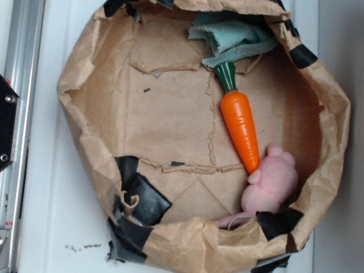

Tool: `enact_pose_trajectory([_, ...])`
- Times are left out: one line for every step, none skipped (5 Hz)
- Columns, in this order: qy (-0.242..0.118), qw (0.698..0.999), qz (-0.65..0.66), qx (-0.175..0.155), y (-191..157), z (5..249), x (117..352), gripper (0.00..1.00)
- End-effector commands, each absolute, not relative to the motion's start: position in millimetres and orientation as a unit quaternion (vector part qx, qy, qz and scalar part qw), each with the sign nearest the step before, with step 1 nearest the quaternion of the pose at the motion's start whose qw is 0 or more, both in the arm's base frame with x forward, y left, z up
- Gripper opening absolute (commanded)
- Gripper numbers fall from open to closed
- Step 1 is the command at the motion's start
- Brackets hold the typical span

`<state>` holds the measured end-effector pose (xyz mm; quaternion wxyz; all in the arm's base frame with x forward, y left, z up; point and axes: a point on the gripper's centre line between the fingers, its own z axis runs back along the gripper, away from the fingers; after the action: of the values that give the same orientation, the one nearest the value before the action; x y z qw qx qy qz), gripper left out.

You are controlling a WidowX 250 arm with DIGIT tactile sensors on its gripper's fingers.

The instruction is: Grab the black box.

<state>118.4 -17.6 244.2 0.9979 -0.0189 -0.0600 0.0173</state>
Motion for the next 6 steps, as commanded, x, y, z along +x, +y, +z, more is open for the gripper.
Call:
enact_pose_trajectory([-0.06, 0.998, 0.017, -0.019, -18, 244, 118, 1.0])
enact_pose_trajectory([-0.063, 0.997, 0.05, -0.013, -25, 239, 168, 1.0])
enact_pose_trajectory([-0.063, 0.995, 0.083, -0.003, -25, 223, 206, 1.0])
enact_pose_trajectory([-0.05, 0.989, 0.137, -0.016, -26, 207, 227, 1.0])
enact_pose_trajectory([-0.015, 0.971, 0.234, -0.048, -22, 186, 232, 1.0])
enact_pose_trajectory([0.019, 0.951, 0.293, -0.094, -19, 165, 230, 1.0])
